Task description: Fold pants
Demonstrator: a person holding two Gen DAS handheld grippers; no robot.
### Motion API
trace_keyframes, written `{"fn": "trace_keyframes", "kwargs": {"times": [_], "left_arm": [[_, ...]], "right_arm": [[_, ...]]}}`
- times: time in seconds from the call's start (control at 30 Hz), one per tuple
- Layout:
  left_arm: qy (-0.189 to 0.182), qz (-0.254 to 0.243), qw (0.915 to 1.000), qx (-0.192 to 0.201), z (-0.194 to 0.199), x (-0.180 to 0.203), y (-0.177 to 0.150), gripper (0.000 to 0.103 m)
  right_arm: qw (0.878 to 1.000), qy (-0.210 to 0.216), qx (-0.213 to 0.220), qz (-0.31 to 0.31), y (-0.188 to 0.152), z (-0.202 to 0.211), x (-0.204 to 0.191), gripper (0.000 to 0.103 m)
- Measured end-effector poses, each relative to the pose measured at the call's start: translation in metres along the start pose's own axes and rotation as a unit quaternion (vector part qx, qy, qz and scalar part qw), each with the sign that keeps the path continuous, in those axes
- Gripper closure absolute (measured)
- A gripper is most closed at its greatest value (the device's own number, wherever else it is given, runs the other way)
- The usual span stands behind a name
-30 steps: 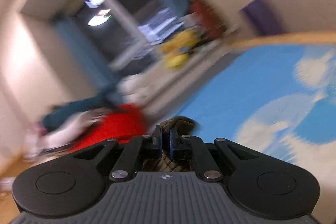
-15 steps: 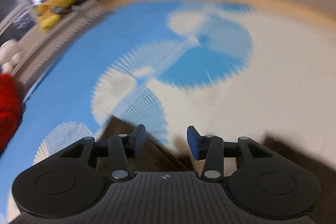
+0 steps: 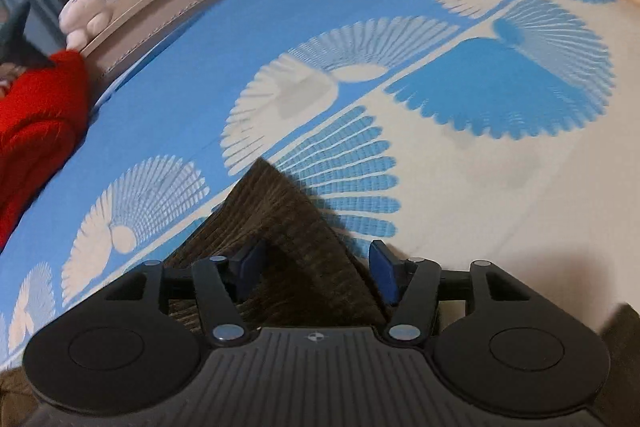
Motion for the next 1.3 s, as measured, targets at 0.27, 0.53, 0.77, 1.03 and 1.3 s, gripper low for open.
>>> {"fn": "trace_keyframes", "kwargs": {"times": [0.27, 0.53, 0.77, 1.03, 1.3], "left_arm": [[-0.019, -0.029, 0.9993, 0.015, 0.007, -0.003, 0.009, 0.098], [-0.105, -0.013, 0.9941, -0.021, 0.031, 0.001, -0.006, 0.092], [0.017, 0.095, 0.9929, 0.069, 0.054, -0.073, 0.027, 0.08], [0.213, 0.201, 0.9519, 0.089, 0.112, -0.17, 0.011, 0.08], [0.255, 0.256, 0.9282, 0.088, 0.162, -0.212, -0.007, 0.08]], "right_arm": [[0.983, 0.047, 0.176, 0.021, 0.093, 0.046, -0.043, 0.103], [0.986, -0.062, 0.152, -0.025, 0.098, 0.041, -0.011, 0.08], [0.983, -0.113, -0.005, -0.145, 0.0, 0.005, 0.028, 0.07], [0.987, -0.123, 0.021, -0.097, 0.006, 0.001, 0.014, 0.092], [0.954, -0.269, 0.048, -0.125, 0.021, 0.078, 0.06, 0.094]]}}
Point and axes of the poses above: each gripper's, at about its wrist camera, not at the fingertips, and z roughly against the way its jaws point, x to its right, y to its top, the point moved 10 cm from there along -z, roughly the way its jaws point, and after that the axes turned 12 degrees about x, right-handed, at the moved point
